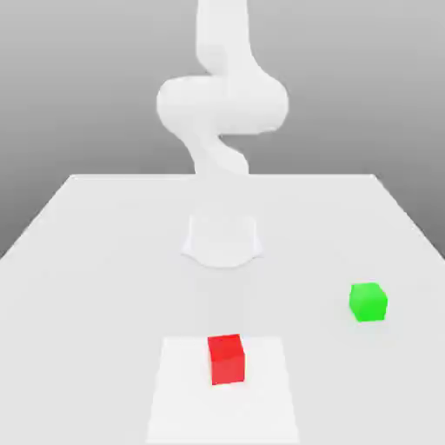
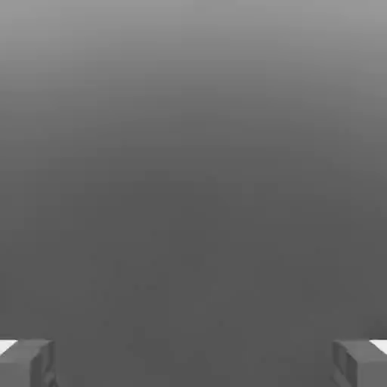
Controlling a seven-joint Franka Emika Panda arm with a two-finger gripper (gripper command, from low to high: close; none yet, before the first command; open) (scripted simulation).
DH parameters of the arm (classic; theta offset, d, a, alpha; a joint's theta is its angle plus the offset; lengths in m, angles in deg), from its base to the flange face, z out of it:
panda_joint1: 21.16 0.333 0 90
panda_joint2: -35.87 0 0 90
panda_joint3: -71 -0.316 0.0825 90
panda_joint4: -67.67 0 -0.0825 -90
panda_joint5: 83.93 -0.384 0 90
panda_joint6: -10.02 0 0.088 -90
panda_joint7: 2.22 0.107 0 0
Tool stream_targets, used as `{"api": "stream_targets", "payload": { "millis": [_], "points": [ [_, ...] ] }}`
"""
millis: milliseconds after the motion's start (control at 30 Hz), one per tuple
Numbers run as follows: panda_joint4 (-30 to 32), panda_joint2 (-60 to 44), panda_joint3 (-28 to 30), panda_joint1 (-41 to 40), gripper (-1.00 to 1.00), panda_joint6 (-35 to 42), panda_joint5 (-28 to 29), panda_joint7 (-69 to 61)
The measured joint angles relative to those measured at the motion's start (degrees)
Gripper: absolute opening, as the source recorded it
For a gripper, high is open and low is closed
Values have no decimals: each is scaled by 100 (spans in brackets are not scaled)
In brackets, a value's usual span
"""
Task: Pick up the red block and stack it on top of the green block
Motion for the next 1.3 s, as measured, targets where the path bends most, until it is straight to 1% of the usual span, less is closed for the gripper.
{"api": "stream_targets", "payload": {
  "millis": [100,233,400,500,600,667,733,867,1000,1033,1233,1300],
  "points": [
    [403,-661,-188,-146,0,-384,284,78],
    [916,-1518,-301,-288,0,-871,578,125],
    [1578,-2611,-271,-363,0,-1520,735,21],
    [2017,-3306,-206,-333,0,-1975,568,-246],
    [2435,-3887,-225,-245,0,-2402,16,-773],
    [2514,-4155,-245,-219,0,-2625,-192,-950],
    [2502,-4388,-238,-219,0,-2829,-251,-993],
    [2436,-4866,-208,-210,0,-3241,-203,-954],
    [2380,-5377,-52,-92,0,-3666,-48,-852],
    [2371,-5484,-5,-53,-100,-3753,-14,-831],
    [2366,-5537,14,-40,-100,-3795,21,-805],
    [2376,-5413,-46,-88,-100,-3694,-24,-832]
  ]
}}
